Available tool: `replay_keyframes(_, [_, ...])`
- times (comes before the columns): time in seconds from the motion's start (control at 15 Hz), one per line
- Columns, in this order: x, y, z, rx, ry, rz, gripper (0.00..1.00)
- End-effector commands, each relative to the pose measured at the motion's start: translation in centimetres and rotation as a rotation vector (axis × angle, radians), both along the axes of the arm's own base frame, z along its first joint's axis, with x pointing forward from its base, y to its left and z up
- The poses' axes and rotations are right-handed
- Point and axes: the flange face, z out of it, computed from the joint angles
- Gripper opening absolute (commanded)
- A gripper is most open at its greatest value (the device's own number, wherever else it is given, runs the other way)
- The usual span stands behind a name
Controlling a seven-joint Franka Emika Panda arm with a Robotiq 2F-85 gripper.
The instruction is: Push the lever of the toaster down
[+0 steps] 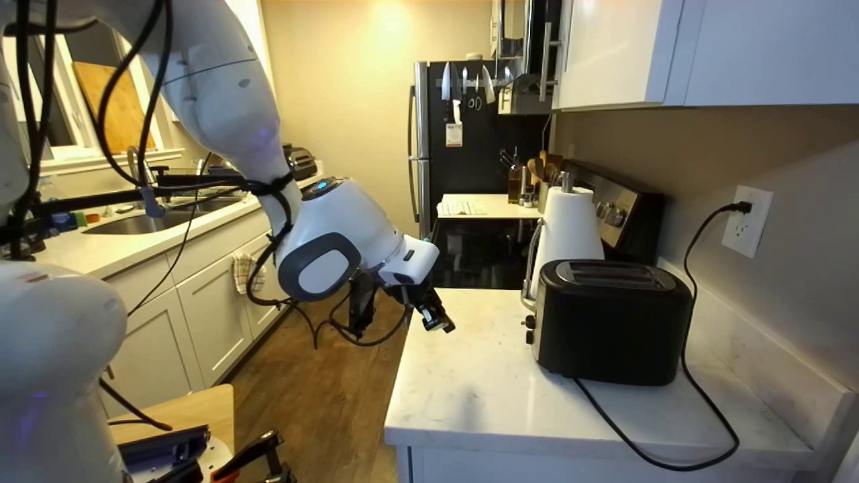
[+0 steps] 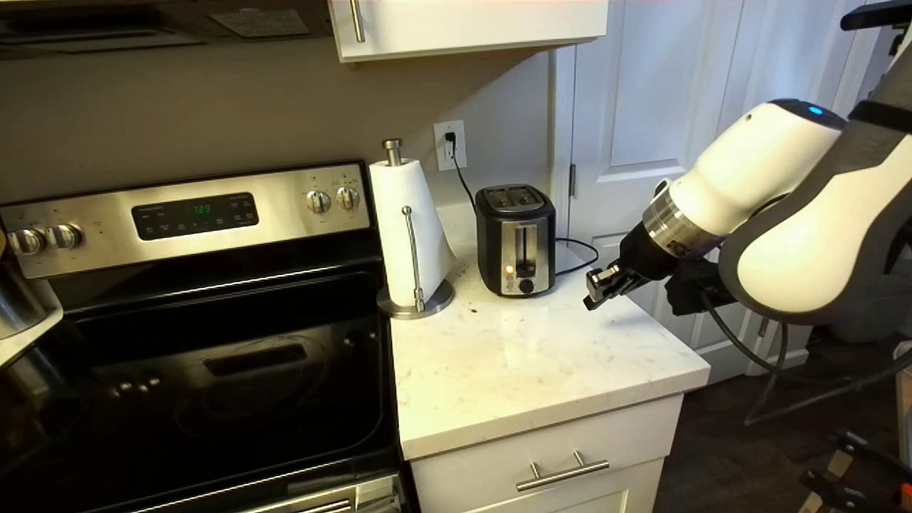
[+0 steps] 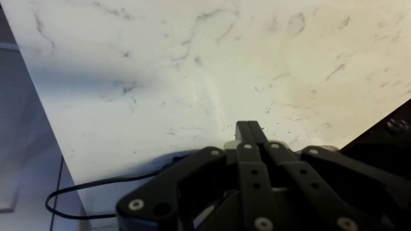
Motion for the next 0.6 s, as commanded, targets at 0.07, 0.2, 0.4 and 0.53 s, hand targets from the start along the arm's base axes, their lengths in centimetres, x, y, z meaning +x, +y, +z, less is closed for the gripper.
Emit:
replay_keyframes(0.07, [-0.11, -1.32, 2.08, 0.021, -0.044, -0.063, 0.0])
replay_keyframes(0.2, [0.3, -1.04, 1.38, 0.012, -0.037, -0.073, 0.02])
replay_keyframes(0.4, [0.51, -1.18, 1.93, 0.02, -0.049, -0.087, 0.19])
replay_keyframes(0.53, [0.51, -1.2, 1.94, 0.02, -0.05, -0.088, 0.26])
